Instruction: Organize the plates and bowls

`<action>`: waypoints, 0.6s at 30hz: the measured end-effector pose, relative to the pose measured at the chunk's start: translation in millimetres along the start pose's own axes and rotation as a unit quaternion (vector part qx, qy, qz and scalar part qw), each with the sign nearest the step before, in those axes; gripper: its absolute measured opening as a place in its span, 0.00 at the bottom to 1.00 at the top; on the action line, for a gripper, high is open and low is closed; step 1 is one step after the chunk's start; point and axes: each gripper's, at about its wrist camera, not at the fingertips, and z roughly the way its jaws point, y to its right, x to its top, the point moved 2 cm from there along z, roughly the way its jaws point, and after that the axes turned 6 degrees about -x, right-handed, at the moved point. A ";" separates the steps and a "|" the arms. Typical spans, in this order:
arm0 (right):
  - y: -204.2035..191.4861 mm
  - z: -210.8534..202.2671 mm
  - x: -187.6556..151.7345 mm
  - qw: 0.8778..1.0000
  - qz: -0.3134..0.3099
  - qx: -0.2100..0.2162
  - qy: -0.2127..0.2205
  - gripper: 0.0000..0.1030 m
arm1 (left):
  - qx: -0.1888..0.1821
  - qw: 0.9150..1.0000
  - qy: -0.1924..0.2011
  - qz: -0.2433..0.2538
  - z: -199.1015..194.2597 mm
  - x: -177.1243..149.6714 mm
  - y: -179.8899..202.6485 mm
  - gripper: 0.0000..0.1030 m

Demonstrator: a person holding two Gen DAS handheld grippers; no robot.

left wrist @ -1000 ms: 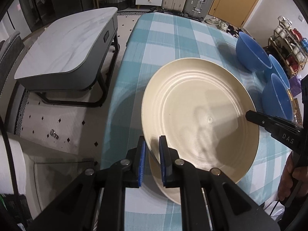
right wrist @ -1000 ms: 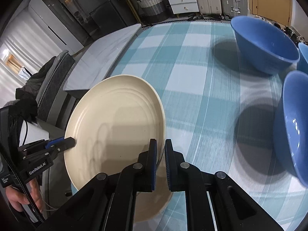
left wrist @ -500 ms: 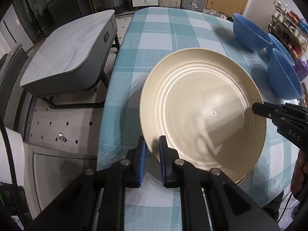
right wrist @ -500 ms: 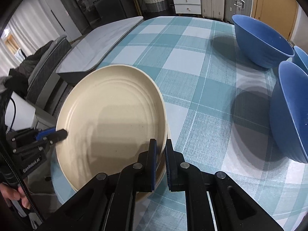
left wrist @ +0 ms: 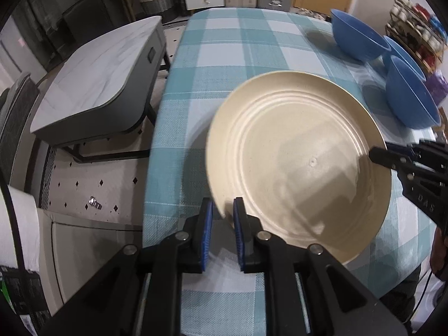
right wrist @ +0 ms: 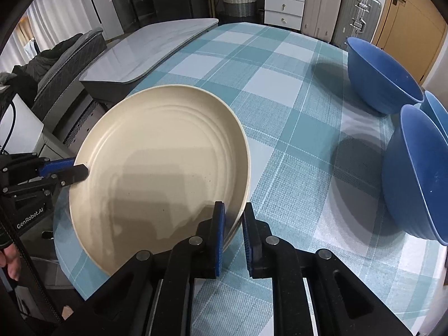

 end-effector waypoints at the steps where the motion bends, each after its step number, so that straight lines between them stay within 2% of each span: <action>1: -0.8 0.9 -0.1 1.000 -0.004 -0.005 -0.002 0.12 | -0.002 1.000 0.000 -0.002 0.2 0.0 -0.8 0.14; 10: -10.8 5.9 -1.6 0.998 -0.042 -0.037 -0.005 0.17 | -0.009 1.000 0.010 -0.009 -5.3 2.1 -0.4 0.15; 16: 0.3 9.6 -0.5 1.000 -0.015 0.004 -0.023 0.19 | -0.015 1.000 0.003 -0.018 -0.3 1.7 -6.9 0.17; 18: 4.6 6.2 0.6 1.000 -0.007 0.008 -0.018 0.19 | -0.023 0.999 -0.004 -0.022 5.3 0.3 -8.5 0.22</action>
